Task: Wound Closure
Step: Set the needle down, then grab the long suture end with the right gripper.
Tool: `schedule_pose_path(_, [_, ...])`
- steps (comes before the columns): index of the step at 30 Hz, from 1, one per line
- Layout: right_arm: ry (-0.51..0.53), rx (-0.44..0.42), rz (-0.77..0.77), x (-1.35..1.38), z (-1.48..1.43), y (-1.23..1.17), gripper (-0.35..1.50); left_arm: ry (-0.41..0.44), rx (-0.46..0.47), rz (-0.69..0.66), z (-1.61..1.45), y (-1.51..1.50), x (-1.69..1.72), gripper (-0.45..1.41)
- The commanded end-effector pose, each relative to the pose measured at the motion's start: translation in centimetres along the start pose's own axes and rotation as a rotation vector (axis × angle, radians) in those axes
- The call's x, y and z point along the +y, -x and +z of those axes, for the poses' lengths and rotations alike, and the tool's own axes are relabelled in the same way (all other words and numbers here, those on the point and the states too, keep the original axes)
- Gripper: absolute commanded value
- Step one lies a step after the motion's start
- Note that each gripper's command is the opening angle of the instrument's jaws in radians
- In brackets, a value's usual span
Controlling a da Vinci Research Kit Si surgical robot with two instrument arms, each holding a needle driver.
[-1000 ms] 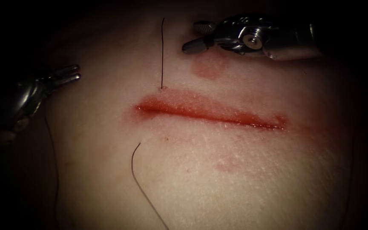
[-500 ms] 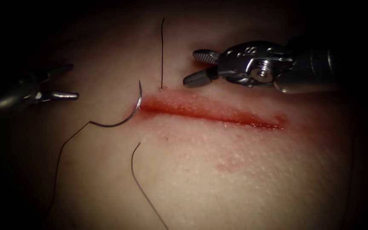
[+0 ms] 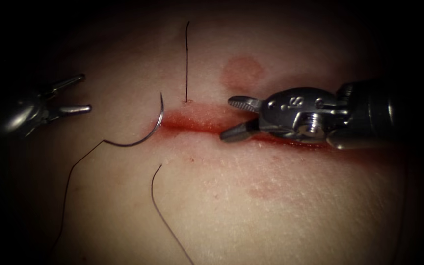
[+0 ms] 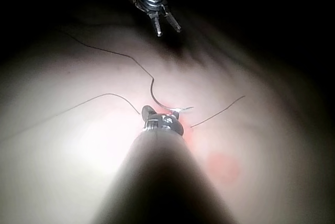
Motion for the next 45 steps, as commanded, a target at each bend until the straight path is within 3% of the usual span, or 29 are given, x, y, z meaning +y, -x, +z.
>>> schedule_pose_path(1, [-0.061,-0.038,-0.042,-0.20,-0.02,0.07,1.38,0.009,0.019,0.004,0.15,0.11,0.04,0.14])
schedule_pose_path(3, [-0.151,-0.093,-0.076,-0.36,-0.08,0.10,1.25,0.021,0.037,0.013,0.23,0.17,0.09,0.13])
schedule_pose_path(5, [-0.208,-0.063,-0.095,-0.54,-0.10,0.14,1.21,0.053,0.034,0.020,0.29,0.23,0.13,0.13])
schedule_pose_path(12, [-0.335,-0.003,-0.016,-1.09,-0.04,0.36,1.43,0.150,-0.003,0.036,0.47,0.39,0.26,0.13])
schedule_pose_path(20, [-0.384,-0.004,-0.054,-1.38,-0.12,0.56,1.45,0.275,-0.019,0.062,0.57,0.39,0.47,0.13])
schedule_pose_path(25, [-0.403,-0.055,0.148,-1.62,-0.30,0.68,1.46,0.355,-0.019,0.111,0.67,0.35,0.70,0.13])
schedule_pose_path(27, [-0.440,-0.038,0.138,-1.74,-0.36,0.67,1.46,0.382,-0.027,0.120,0.72,0.37,0.74,0.13])
schedule_pose_path(32, [-0.458,-0.015,0.135,-1.72,-0.50,0.61,1.33,0.406,-0.069,0.143,0.83,0.45,0.84,0.13])
schedule_pose_path(37, [-0.331,0.001,0.153,-1.47,-0.60,0.57,1.35,0.449,-0.106,0.182,0.96,0.53,1.06,0.18])
schedule_pose_path(45, [-0.236,-0.035,0.149,-1.22,-0.68,0.69,1.33,0.523,-0.120,0.181,1.14,0.53,1.50,0.20])
